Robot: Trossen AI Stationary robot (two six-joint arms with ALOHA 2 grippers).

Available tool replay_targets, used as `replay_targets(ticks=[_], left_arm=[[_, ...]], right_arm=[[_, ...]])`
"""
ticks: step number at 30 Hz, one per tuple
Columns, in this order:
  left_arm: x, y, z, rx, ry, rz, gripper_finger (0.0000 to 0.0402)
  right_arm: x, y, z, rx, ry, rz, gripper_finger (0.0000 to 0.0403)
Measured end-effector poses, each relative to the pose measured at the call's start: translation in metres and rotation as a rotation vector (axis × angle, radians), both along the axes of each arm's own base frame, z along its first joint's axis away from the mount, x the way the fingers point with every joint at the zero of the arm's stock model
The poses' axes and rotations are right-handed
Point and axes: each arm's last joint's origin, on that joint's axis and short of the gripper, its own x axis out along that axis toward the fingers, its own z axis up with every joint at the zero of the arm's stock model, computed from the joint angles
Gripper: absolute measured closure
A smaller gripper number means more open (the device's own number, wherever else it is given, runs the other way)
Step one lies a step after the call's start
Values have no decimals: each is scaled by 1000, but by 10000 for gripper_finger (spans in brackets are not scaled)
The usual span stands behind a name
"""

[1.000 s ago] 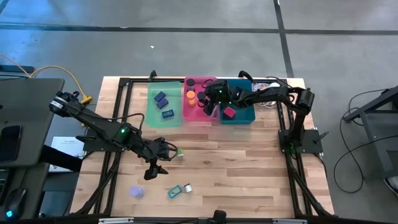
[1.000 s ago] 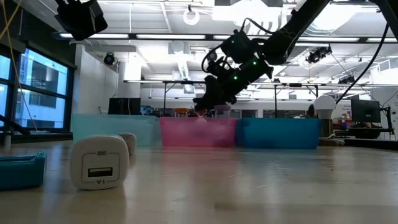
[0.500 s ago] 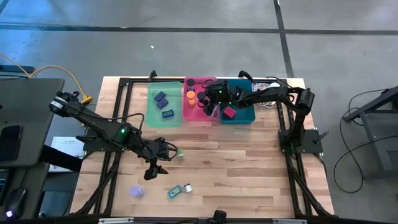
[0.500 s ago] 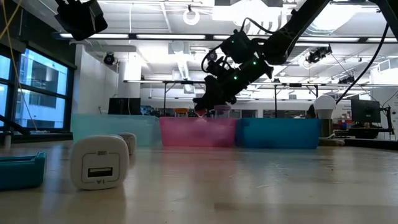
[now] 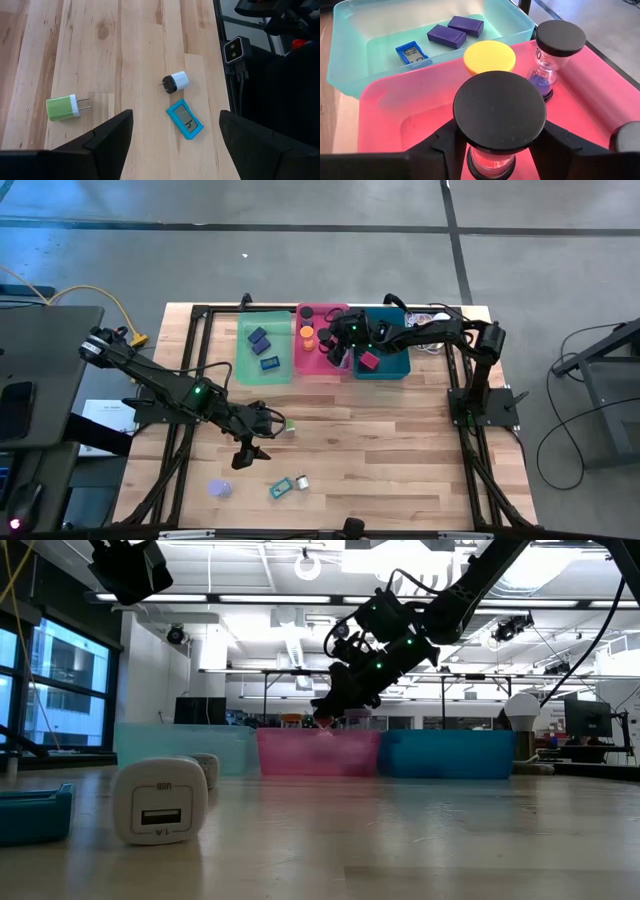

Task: Pick & Place Office items
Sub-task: Put the red hourglass into the pink bin

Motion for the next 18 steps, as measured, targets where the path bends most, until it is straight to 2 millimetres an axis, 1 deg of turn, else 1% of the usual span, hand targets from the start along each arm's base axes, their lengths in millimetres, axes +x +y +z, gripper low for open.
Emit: replay_targets(ticks=[10,18], left_arm=[[0,0,0,0,0,0,112],[0,0,0,0,0,0,112]], right_arm=[[-1,0,-1,6,14,-2,217],[-1,0,-2,9,18,-2,189]])
